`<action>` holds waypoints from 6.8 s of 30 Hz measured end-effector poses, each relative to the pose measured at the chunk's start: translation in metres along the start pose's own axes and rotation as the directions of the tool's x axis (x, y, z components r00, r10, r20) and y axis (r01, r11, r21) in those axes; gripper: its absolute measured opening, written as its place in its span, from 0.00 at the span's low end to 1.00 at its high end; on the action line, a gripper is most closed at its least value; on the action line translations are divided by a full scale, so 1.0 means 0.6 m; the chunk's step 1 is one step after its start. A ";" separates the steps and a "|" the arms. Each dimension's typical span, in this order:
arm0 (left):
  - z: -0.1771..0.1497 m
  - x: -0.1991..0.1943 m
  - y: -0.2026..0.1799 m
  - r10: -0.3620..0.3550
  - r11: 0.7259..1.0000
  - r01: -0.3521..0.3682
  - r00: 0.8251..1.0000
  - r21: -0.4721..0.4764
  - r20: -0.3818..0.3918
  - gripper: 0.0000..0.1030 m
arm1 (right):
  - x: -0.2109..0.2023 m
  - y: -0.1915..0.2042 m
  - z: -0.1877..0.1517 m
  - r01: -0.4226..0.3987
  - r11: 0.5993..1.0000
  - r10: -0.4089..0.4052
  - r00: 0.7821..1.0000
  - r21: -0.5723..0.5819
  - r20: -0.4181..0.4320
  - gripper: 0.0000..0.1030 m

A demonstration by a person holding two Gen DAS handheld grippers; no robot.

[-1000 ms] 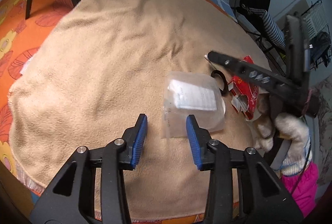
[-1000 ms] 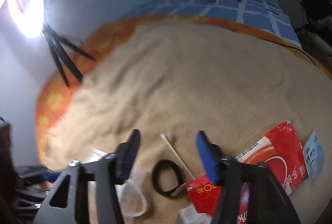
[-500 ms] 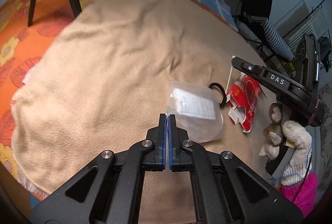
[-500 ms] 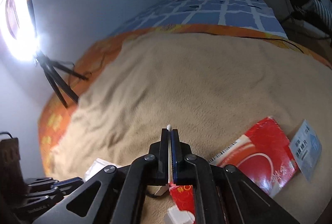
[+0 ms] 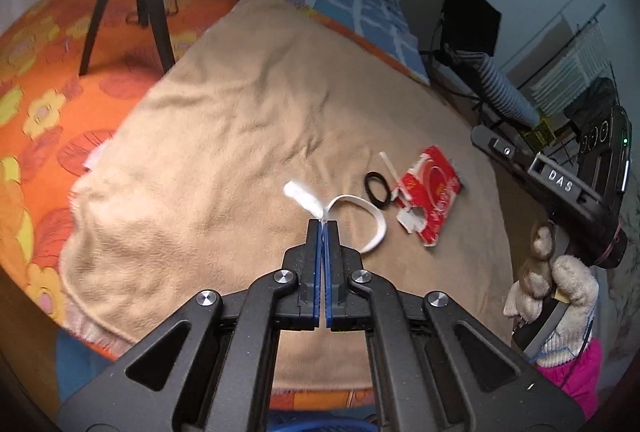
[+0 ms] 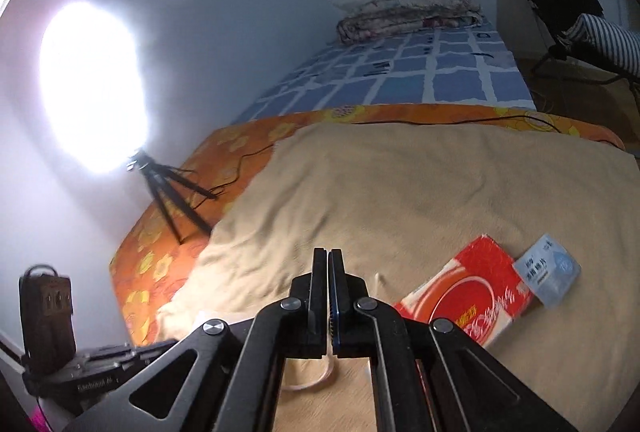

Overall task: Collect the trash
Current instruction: 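Grasp the white cable loop with the right tool and lift toward the basket, then lower the clear plastic piece and cable loop into the blue basket and open both tools, then move both tools back over the blanket toward the red box and hair tie, then grasp the black hair tie with the left tool while the right tool grasps the red box, then carry the hair tie and red box over to the blue basket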

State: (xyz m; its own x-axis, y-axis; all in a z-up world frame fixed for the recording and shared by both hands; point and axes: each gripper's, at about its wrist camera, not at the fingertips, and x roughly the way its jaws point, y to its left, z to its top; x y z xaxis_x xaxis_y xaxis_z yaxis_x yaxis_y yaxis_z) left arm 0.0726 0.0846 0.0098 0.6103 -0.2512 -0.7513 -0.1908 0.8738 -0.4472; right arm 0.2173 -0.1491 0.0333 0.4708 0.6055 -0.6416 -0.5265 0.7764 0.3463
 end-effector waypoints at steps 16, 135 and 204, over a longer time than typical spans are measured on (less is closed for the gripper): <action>-0.021 -0.077 -0.001 0.000 1.000 -0.001 0.998 0.017 0.069 0.00 | 0.075 0.007 -0.080 -0.082 0.994 0.099 0.960 0.075 -0.263 0.47; -0.021 0.119 -0.099 0.080 0.965 -0.056 0.993 0.257 -0.082 0.62 | -0.133 -0.190 -0.135 0.245 0.924 -0.236 0.970 0.294 -0.065 0.99; -0.001 0.173 -0.114 0.150 0.919 -0.134 0.989 0.372 -0.015 0.03 | -0.071 -0.105 -0.062 0.166 0.970 -0.176 0.984 0.178 0.039 0.14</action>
State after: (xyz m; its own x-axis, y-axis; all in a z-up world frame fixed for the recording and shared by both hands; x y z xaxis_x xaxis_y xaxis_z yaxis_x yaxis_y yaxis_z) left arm 0.1484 -0.0018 -0.0381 0.5628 -0.1237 -0.8173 0.0288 0.9911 -0.1302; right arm 0.2039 -0.2302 0.0132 0.5836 0.4658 -0.6652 -0.3065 0.8849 0.3507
